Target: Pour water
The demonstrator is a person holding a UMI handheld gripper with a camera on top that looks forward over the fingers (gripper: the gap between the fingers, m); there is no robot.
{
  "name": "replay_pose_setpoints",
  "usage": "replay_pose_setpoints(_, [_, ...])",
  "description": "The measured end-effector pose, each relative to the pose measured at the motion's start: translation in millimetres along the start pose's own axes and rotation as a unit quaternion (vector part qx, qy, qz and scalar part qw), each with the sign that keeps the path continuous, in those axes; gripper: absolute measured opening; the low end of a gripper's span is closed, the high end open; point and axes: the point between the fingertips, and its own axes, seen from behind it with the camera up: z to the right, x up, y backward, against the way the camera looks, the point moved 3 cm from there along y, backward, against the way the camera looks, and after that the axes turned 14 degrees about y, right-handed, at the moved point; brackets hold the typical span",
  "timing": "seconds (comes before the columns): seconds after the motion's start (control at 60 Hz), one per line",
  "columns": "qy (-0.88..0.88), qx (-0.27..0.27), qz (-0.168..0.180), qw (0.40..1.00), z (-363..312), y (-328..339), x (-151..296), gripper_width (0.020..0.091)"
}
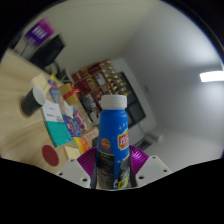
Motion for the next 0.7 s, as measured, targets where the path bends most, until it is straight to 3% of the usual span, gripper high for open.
replay_pose_setpoints(0.15, [0.259, -0.037, 0.033, 0.965, -18.6, -35.8, 78.5, 0.0454])
replay_pose_setpoints(0.25, [0.400, -0.037, 0.063, 0.913, -46.9, -50.2, 108.8, 0.0454])
replay_pose_setpoints(0.417, [0.572, -0.094, 0.108, 0.808, -68.2, -53.9, 153.3, 0.0457])
replay_pose_setpoints(0.7, [0.629, -0.093, 0.099, 0.766, -69.7, -69.6, 159.5, 0.0454])
